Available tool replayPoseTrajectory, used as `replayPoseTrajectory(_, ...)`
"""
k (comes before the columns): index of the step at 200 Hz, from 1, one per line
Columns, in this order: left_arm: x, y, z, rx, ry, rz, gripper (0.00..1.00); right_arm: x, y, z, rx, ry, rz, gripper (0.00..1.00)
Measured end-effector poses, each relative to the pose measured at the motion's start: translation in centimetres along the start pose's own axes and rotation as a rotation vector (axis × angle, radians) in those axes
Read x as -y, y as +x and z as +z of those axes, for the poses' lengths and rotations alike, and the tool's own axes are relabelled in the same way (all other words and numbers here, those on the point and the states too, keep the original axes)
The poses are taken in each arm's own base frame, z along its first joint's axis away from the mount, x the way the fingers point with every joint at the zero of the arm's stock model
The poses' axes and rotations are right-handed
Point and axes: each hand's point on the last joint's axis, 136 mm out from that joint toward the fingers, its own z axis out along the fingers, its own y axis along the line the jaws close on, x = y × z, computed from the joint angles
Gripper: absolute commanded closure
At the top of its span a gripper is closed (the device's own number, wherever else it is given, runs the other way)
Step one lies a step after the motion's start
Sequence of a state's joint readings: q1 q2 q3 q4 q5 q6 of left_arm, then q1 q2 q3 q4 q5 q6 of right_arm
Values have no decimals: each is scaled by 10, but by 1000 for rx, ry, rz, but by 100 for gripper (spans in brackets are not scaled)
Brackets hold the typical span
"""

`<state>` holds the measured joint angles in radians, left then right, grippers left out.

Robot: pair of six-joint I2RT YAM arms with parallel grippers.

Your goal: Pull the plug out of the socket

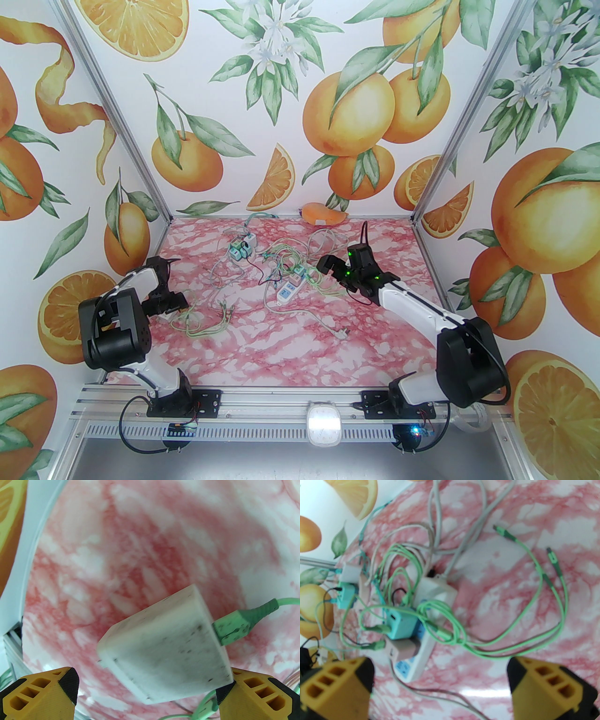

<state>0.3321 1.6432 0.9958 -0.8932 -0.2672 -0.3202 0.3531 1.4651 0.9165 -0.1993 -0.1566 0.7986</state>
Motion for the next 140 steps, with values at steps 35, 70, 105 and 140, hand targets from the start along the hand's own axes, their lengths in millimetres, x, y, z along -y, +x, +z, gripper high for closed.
replayPoseTrajectory(35,-12,-12,-43,141,33,-68,1,-3,1,2,0,-7,-3,0)
replayPoseTrajectory(70,-9,-33,-100,323,104,-100,4,-9,3,6,-10,-12,-13,0)
replayPoseTrajectory(105,31,-31,-152,488,220,10,6,-16,-1,6,-9,-19,-24,0)
replayPoseTrajectory(140,98,-10,-207,643,430,197,10,-22,-6,5,-9,-21,-41,0)
